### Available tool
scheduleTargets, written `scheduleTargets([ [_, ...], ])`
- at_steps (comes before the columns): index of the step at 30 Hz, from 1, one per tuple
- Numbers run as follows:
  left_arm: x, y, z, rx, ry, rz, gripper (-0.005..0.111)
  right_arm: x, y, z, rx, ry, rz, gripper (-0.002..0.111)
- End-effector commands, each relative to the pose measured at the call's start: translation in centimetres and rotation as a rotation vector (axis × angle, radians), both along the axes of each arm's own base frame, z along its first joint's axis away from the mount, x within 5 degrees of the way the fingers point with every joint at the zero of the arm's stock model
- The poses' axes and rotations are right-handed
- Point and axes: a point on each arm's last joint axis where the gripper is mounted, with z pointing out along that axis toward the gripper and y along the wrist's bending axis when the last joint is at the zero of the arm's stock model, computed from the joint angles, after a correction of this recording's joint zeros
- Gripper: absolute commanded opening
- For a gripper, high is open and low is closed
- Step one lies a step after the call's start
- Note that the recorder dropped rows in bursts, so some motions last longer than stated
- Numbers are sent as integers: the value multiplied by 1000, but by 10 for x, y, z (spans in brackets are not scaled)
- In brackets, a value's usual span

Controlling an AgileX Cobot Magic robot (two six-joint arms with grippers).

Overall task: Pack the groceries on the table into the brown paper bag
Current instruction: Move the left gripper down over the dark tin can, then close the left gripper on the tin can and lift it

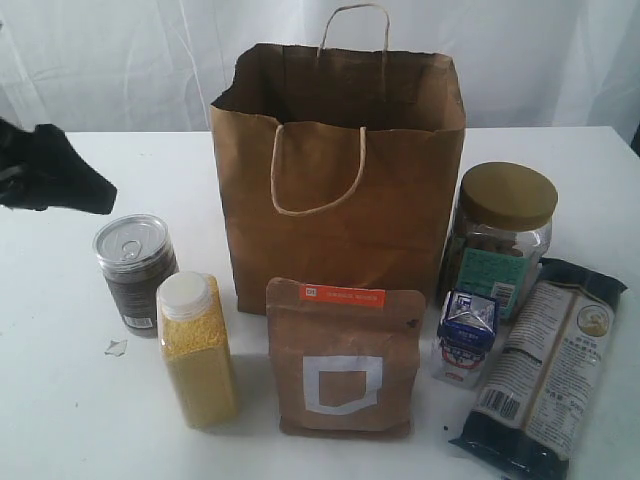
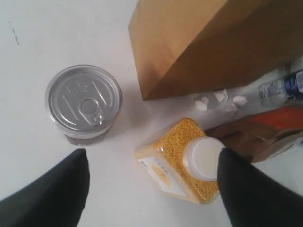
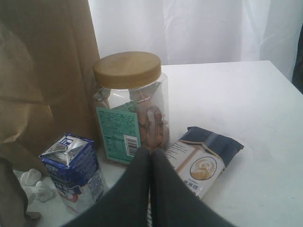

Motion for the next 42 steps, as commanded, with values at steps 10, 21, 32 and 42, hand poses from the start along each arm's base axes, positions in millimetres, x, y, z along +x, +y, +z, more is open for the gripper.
scheduleTargets([
  [10,79,-12,-7,196,211,-97,84,0,0,-1,11,-7,-4,0],
  [21,108,-17,-48,217,273,-104,96,0,0,-1,11,-7,-4,0],
  [32,121,-20,-69,232,286,-120,96,0,0,-1,11,-7,-4,0],
  [42,124,-33,-83,269,289,-166,96,0,0,-1,11,-7,-4,0],
])
